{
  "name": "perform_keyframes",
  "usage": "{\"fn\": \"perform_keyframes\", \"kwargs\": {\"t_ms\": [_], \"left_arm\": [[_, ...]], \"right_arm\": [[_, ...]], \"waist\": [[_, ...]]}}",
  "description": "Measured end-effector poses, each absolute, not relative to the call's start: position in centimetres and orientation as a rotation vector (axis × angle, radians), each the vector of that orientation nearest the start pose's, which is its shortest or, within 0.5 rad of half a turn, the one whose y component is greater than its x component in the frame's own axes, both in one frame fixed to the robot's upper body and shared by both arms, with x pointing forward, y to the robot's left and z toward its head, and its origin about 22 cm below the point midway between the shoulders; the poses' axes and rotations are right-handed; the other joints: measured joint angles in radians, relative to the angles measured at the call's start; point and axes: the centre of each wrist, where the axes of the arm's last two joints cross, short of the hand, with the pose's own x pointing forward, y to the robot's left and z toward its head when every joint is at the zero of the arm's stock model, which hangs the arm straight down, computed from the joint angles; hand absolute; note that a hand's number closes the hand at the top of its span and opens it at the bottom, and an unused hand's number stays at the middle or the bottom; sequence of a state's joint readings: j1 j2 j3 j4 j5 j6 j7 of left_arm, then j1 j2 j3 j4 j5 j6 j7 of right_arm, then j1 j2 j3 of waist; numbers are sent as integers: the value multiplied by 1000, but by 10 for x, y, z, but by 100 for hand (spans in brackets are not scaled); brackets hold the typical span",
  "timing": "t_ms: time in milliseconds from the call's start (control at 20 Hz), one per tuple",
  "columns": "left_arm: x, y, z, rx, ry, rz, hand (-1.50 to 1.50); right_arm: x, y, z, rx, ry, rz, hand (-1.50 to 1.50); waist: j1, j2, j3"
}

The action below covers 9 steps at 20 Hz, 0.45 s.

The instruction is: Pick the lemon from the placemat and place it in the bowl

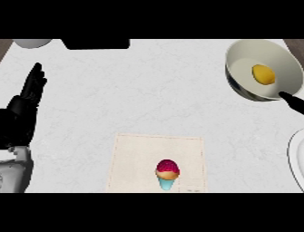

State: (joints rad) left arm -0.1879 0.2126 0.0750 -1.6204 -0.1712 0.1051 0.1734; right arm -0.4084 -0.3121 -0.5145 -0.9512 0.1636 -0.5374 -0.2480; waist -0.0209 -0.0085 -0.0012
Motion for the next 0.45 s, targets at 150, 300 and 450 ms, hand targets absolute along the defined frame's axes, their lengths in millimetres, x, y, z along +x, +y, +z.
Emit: {"fn": "perform_keyframes", "kwargs": {"t_ms": [150, 300, 450], "left_arm": [[281, 273, 75, 411, -1635, -151, 0], [285, 272, 72, 404, -1636, -162, 0], [287, 271, 73, 401, -1641, -161, 0]], "right_arm": [[292, -386, 10, -995, -1563, -385, -150], [273, -379, 13, -986, -1579, -378, -150], [255, -368, 15, -979, -1593, -376, -150]], "waist": [[2, 1, 0], [8, 4, 0], [12, 6, 1]]}}
